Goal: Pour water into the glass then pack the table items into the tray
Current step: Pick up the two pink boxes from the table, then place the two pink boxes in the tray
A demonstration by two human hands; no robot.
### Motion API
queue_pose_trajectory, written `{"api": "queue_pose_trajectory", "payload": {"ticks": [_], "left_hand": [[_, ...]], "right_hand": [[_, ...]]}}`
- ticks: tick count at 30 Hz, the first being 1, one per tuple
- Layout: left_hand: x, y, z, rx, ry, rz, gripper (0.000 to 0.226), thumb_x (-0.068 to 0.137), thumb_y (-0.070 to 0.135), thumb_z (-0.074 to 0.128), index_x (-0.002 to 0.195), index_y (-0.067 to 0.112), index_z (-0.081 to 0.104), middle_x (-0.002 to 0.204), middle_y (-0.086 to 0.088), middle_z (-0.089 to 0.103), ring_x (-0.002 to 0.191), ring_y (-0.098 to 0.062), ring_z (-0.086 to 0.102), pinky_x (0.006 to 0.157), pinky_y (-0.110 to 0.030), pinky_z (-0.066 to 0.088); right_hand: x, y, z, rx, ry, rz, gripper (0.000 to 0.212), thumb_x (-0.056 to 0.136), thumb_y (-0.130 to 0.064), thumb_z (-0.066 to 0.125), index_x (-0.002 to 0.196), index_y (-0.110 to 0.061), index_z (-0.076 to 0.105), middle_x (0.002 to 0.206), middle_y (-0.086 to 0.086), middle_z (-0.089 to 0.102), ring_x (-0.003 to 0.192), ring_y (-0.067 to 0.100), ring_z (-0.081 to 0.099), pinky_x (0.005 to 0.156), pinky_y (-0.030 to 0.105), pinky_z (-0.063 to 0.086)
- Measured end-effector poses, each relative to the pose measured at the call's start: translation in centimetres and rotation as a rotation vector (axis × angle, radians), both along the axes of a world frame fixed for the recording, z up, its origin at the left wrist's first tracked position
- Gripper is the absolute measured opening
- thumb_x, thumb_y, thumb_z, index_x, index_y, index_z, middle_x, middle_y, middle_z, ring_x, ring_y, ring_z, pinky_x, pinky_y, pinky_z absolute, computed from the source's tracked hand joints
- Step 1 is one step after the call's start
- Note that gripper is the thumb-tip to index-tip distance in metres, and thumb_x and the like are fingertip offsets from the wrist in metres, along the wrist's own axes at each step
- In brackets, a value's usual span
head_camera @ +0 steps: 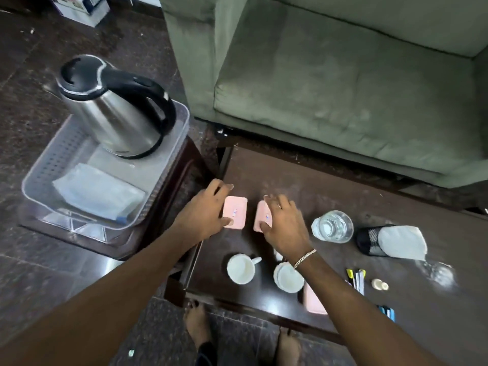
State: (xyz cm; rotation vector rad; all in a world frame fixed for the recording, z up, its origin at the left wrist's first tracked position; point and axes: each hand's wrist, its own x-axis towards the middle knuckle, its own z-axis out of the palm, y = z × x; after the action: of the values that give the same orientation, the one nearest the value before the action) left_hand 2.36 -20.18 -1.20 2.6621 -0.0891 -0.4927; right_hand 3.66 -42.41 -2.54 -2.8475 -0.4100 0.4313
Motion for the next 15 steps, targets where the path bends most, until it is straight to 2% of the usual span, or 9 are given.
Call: {"api": "queue_pose_trajectory", "payload": {"ticks": [6, 11, 15], "left_hand": [[0.5, -3.8, -3.8, 0.091, 0.154, -0.043, 0.113, 0.072, 0.033, 0.09, 0.161, 0.027, 0.02, 0.167, 0.001, 0.017, 0.124, -0.039, 0.055, 0.104, -0.049, 0.05], [0.5, -4.6, -5.5, 0.142, 0.177, -0.116, 0.11, 0.076, 0.024, 0.087, 0.162, 0.026, 0.019, 0.168, -0.004, 0.016, 0.122, -0.041, 0.057, 0.106, -0.047, 0.048], [0.7, -4.7, -6.2, 0.124, 0.121, -0.11, 0.102, 0.08, 0.019, 0.083, 0.16, 0.025, 0.022, 0.161, -0.004, 0.024, 0.116, -0.039, 0.062, 0.101, -0.047, 0.051]], "right_hand": [[0.0, -3.2, -3.6, -0.098, 0.121, 0.059, 0.104, 0.073, -0.046, 0.082, 0.158, -0.021, 0.028, 0.166, 0.0, 0.025, 0.143, 0.028, 0.035, 0.106, 0.047, 0.037], [0.2, -3.3, -5.4, -0.09, 0.164, 0.098, 0.108, 0.075, -0.044, 0.082, 0.16, -0.022, 0.019, 0.169, -0.002, 0.016, 0.151, 0.028, 0.023, 0.112, 0.05, 0.032], [0.7, -3.0, -5.9, -0.071, 0.135, 0.103, 0.103, 0.08, -0.039, 0.078, 0.161, -0.021, 0.018, 0.167, -0.002, 0.022, 0.15, 0.026, 0.024, 0.111, 0.048, 0.031]]}}
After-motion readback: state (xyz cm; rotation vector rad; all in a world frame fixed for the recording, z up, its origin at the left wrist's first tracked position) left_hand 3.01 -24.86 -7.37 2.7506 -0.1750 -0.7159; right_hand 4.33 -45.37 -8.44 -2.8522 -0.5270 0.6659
